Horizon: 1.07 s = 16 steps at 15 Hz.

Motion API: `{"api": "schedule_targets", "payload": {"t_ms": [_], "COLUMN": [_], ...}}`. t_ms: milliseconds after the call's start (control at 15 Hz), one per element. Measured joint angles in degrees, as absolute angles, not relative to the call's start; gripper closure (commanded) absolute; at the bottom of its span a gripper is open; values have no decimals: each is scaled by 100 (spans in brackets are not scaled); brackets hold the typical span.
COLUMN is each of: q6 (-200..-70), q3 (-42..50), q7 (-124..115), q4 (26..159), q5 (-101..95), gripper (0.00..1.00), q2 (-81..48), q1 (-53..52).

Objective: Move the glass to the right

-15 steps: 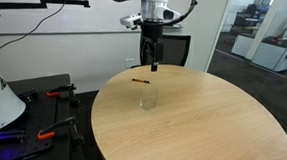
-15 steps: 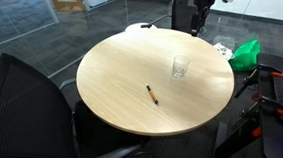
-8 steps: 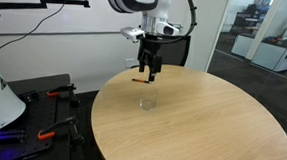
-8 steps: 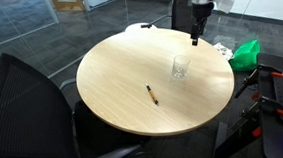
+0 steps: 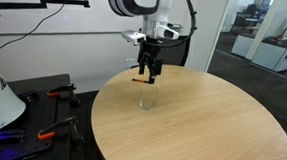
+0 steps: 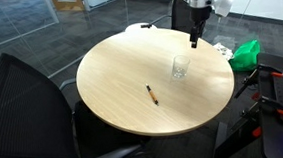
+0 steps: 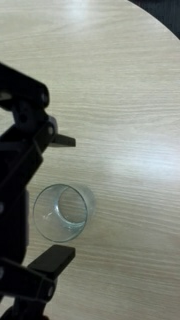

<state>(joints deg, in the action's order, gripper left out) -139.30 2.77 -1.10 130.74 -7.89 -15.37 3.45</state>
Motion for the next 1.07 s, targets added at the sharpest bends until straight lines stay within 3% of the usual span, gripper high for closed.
{"api": "schedule_targets", "payload": {"t_ms": [1067], "q6": [-14558], "q3": [364], "q7": [58], "q4": [12116], "q5": [-1024], "gripper": [0], "q2": [-3055], "q1": [362]}}
